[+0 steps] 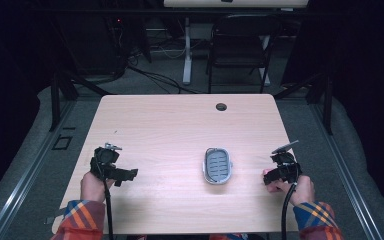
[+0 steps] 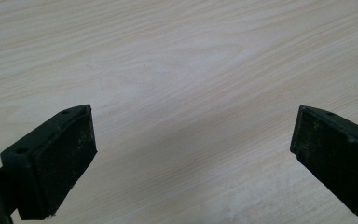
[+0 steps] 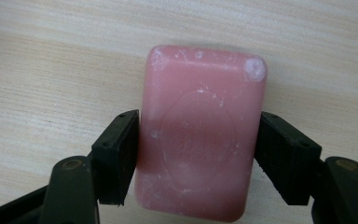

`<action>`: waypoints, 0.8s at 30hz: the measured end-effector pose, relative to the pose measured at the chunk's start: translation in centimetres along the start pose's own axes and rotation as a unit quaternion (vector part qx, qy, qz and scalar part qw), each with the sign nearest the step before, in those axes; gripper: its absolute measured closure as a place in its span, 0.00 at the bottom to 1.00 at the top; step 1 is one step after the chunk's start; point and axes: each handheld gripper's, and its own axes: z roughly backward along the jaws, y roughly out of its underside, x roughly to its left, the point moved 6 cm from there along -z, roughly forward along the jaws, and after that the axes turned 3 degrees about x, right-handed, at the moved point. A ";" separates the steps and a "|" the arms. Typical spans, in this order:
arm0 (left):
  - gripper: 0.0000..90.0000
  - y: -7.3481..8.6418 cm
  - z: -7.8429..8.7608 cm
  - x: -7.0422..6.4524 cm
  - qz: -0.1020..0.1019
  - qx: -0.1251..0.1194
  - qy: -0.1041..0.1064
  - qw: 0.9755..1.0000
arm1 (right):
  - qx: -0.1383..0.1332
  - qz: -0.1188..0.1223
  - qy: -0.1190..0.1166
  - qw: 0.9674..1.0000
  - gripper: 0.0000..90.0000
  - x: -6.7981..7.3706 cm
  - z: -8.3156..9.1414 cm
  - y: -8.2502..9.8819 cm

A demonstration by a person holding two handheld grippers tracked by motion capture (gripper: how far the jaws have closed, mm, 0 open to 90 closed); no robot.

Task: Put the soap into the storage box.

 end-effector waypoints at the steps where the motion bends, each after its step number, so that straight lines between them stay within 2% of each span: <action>1: 0.00 0.0 0.0 0.0 0.000 0.001 0.000 1.000 | 0.003 0.008 0.008 1.000 0.37 0.0 0.0 0.0; 5: 0.00 0.0 0.1 0.1 -0.001 0.000 -0.001 1.000 | 0.006 0.012 0.014 1.000 0.37 0.1 -0.1 0.1; 7: 0.00 0.0 0.0 0.1 0.000 0.000 0.000 1.000 | -0.001 0.005 0.012 1.000 0.38 0.1 -0.3 0.0; 11: 0.00 0.0 0.0 0.1 -0.001 0.001 -0.001 1.000 | 0.010 0.017 0.020 1.000 0.39 0.0 -0.3 0.1; 12: 0.00 0.0 0.0 0.0 -0.001 0.001 -0.001 1.000 | 0.004 0.016 0.017 1.000 0.39 0.0 -0.5 0.1; 14: 0.00 0.0 0.0 0.0 -0.001 0.001 -0.001 1.000 | 0.015 0.021 0.021 0.999 0.40 -0.1 -0.5 0.2; 24: 0.00 0.1 0.0 0.0 -0.004 0.002 0.002 1.000 | 0.014 0.035 0.022 0.999 0.41 -0.1 -0.5 0.1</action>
